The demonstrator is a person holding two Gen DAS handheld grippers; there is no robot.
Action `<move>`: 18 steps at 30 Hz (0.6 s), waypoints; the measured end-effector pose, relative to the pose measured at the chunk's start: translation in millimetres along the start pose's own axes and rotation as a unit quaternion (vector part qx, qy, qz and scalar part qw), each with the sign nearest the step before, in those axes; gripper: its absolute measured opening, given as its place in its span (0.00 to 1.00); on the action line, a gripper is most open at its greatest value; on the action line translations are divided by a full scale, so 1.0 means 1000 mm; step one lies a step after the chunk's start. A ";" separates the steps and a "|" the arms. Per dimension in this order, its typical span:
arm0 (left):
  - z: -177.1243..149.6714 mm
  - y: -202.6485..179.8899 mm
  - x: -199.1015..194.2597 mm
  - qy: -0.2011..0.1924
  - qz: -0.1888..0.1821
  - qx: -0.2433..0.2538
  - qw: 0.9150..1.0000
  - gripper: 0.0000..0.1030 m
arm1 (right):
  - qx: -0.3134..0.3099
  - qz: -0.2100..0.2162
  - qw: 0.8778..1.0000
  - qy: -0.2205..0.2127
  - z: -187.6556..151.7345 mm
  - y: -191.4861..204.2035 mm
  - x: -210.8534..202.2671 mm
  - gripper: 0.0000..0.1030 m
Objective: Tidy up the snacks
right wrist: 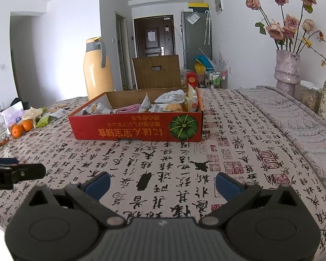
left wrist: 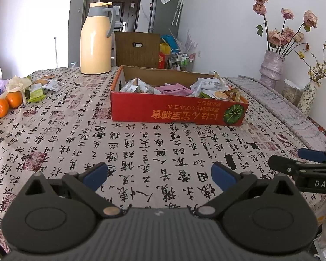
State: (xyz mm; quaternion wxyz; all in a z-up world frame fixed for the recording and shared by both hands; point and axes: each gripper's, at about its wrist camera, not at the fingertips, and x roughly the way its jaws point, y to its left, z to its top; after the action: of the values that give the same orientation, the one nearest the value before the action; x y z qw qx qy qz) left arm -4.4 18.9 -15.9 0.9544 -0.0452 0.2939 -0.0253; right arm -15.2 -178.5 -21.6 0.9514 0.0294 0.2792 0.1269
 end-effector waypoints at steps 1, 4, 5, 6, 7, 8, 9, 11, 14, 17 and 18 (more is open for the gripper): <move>0.000 0.000 0.000 0.000 0.000 0.000 1.000 1.00 | 0.000 0.000 1.000 0.000 0.000 0.000 0.000 1.00; 0.000 0.000 0.000 0.000 0.000 -0.001 1.000 1.00 | 0.000 -0.001 1.000 0.000 0.000 0.000 0.000 1.00; 0.000 0.000 0.000 0.000 0.000 0.000 1.000 1.00 | 0.000 -0.001 1.000 0.000 0.000 0.000 0.000 1.00; 0.000 0.000 0.000 0.000 0.000 -0.001 1.000 1.00 | 0.000 0.000 1.000 0.000 0.000 0.000 0.000 1.00; 0.000 0.000 0.000 0.000 0.000 -0.001 1.000 1.00 | 0.000 0.000 1.000 0.000 0.000 0.000 0.000 1.00; 0.000 -0.001 0.000 0.000 0.000 -0.001 1.000 1.00 | 0.000 0.000 1.000 0.000 0.000 0.000 0.000 1.00; 0.000 -0.001 0.000 0.000 -0.001 -0.001 1.000 1.00 | 0.000 0.000 1.000 0.000 0.000 0.000 0.000 1.00; 0.000 -0.001 0.000 0.000 -0.001 -0.001 1.000 1.00 | 0.000 0.000 1.000 0.000 0.000 0.000 0.000 1.00; 0.000 -0.001 0.000 0.000 -0.003 -0.001 1.000 1.00 | 0.000 0.000 1.000 0.000 0.000 0.000 0.000 1.00; 0.000 -0.001 0.000 0.000 -0.003 -0.001 1.000 1.00 | 0.000 -0.001 1.000 0.000 0.000 0.000 0.000 1.00; 0.000 -0.001 0.000 0.000 -0.003 -0.001 1.000 1.00 | 0.000 -0.001 1.000 0.000 0.000 0.000 0.000 1.00</move>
State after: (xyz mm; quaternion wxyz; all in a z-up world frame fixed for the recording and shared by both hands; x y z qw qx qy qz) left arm -4.6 17.7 -16.3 0.9544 -0.0468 0.2936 -0.0275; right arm -15.4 -178.4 -21.7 0.9514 0.0293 0.2793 0.1263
